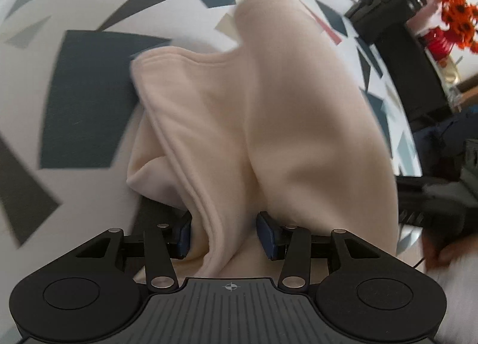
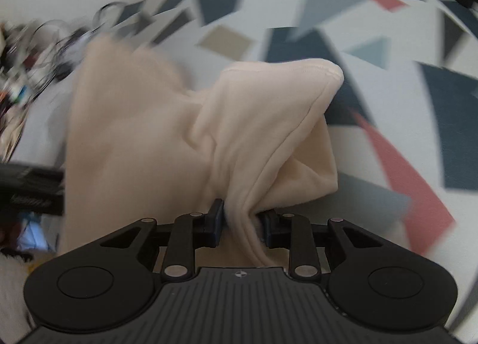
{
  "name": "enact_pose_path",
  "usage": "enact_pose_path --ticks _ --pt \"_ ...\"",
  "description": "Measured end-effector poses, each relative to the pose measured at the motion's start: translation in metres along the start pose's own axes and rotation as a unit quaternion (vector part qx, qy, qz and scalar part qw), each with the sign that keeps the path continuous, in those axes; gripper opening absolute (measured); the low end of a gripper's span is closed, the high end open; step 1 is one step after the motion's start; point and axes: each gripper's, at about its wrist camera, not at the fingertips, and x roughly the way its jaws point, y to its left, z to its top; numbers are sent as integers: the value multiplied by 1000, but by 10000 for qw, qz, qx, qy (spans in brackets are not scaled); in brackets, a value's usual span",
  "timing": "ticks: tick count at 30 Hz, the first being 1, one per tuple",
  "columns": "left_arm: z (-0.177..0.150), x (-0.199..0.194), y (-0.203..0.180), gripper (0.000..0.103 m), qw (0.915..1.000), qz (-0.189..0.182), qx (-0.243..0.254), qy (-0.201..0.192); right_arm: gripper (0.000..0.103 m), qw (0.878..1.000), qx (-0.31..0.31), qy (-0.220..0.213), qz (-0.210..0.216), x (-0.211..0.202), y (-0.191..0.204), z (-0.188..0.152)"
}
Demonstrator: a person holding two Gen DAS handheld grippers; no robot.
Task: Fold clothes
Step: 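Grasp the folded cream top with both grippers at its edge, then lift the folded top with both grippers and carry it to the beige chair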
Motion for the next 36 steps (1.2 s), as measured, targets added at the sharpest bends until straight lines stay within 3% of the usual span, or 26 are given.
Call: enact_pose_path --ticks 3,11,14,18,26,34,36 --pt "9 2 -6 39 9997 180 -110 -158 27 10000 -65 -1 4 8 9 15" --pt "21 1 -3 38 9936 506 -602 -808 26 9962 725 -449 -202 13 9 26" --pt "3 -2 -15 36 9916 628 -584 -971 25 9958 666 -574 -255 9 14 18" --pt "-33 -13 -15 36 9893 425 -765 -1169 25 9958 619 -658 -106 0 15 -4" --pt "-69 -22 -9 37 9834 246 -994 -1497 25 9945 47 -1007 -276 -4 30 -24" --pt "-90 -30 -27 44 9787 877 -826 -1663 36 9925 -272 -1084 -498 -12 21 -41" --pt "-94 -30 -30 44 9775 953 -765 -1718 44 9916 -309 -1073 -649 -14 22 -44"
